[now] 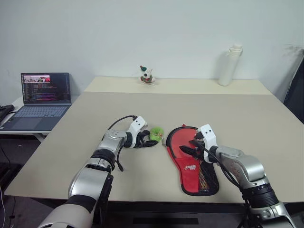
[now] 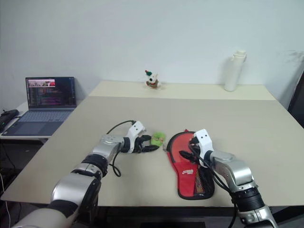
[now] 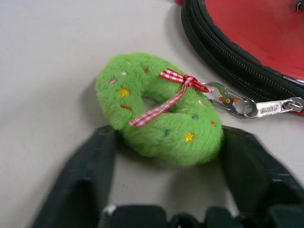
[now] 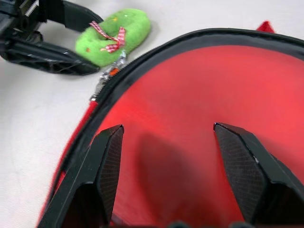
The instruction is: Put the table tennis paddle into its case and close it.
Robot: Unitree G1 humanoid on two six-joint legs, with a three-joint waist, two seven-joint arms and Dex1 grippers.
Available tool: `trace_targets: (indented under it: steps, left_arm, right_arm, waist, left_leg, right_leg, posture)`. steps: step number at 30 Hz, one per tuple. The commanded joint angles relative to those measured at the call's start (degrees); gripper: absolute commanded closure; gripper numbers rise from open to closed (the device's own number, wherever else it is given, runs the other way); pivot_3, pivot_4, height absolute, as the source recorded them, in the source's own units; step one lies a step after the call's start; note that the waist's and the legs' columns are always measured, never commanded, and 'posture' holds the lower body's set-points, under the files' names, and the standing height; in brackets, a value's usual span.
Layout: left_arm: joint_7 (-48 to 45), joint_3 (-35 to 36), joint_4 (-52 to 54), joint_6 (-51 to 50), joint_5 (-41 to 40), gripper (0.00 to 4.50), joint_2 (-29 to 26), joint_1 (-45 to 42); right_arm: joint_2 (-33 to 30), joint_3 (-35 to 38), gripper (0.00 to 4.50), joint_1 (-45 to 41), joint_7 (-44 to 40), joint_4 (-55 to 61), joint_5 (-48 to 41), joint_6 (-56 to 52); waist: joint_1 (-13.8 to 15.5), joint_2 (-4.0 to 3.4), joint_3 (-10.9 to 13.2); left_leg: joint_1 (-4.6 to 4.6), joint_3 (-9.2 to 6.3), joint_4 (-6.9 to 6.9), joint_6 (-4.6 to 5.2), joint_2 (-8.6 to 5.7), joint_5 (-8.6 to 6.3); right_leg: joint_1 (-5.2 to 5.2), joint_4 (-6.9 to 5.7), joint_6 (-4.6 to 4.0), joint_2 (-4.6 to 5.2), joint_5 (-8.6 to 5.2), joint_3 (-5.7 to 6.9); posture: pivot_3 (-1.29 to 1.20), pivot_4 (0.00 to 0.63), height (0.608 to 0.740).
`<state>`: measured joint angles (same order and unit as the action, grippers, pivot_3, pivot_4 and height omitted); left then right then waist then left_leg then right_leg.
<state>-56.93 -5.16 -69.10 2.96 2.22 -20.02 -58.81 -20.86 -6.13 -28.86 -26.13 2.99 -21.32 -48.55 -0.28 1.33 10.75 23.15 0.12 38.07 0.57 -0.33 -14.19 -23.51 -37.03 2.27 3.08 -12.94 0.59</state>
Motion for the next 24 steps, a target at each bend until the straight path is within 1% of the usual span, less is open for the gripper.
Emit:
trace_targets:
  steps: [1,6,7,9,14,19,24]
  left_arm:
    - [0.06,0.24,-0.17,-0.39,0.33,2.18,0.73,0.8]
    - [1.0,0.81,-0.31,-0.09,0.4,2.18,1.43,0.71]
    - [1.56,0.96,-0.52,-0.19,0.45,2.34,1.61,0.6]
    - [2.61,1.0,-1.0,-0.39,0.76,2.78,1.88,0.4]
    - [2.94,0.98,-1.29,-0.59,0.88,4.46,2.18,0.35]
    - [2.97,0.97,-1.32,-0.71,0.88,4.49,2.4,0.0]
    - [5.5,0.98,-2.0,-0.59,1.56,4.49,2.66,-4.21]
  right_arm:
    - [0.67,0.43,1.23,-0.5,-0.29,1.5,0.26,0.71]
    - [0.93,0.78,1.23,-0.06,-0.16,2.1,0.26,0.35]
    - [0.98,0.81,1.23,0.01,-0.09,2.2,0.25,0.29]
    - [1.01,0.82,1.23,0.2,0.02,2.48,0.22,0.11]
    - [1.25,0.7,1.23,0.65,0.7,2.83,0.57,-0.01]
    - [1.32,-1.44,1.23,1.34,1.87,1.45,3.89,1.44]
    - [-0.69,-5.62,1.23,3.28,1.98,-1.27,9.75,4.48]
  waist:
    - [0.0,0.0,0.0]
    - [0.09,0.0,0.0]
    - [0.11,0.0,0.0]
    - [0.12,0.0,0.0]
    - [0.13,0.0,0.0]
    - [0.15,0.0,-0.01]
    - [0.19,0.05,-0.04]
  left_leg:
    - [0.0,0.0,0.0,0.0,0.0,0.0]
    - [0.0,-0.01,0.01,0.0,-0.01,0.0]
    - [0.0,-0.01,0.03,0.0,-0.01,0.0]
    - [0.0,-0.02,0.04,0.0,-0.01,0.0]
    - [0.0,-0.01,0.03,0.0,-0.01,0.0]
    - [-0.02,-0.02,0.03,0.0,-0.02,0.0]
    - [-0.11,-0.03,0.04,0.0,-0.03,0.0]
  right_leg:
    - [0.0,0.0,0.0,0.0,0.0,0.0]
    - [0.01,0.0,0.0,0.0,0.0,0.01]
    - [0.01,-0.02,0.0,0.01,0.01,0.01]
    - [0.01,-0.03,0.01,0.01,0.01,0.01]
    - [0.01,-0.01,0.01,0.01,0.01,0.0]
    - [0.03,-0.03,0.01,0.01,0.01,0.01]
    - [0.15,-0.01,0.03,0.01,0.0,0.02]
  posture:
    - [0.0,0.15,0.74]
    - [0.0,0.15,0.74]
    - [0.0,0.15,0.74]
    - [0.0,0.15,0.74]
    - [0.0,0.15,0.74]
    - [0.0,0.15,0.74]
    - [0.0,0.15,0.74]
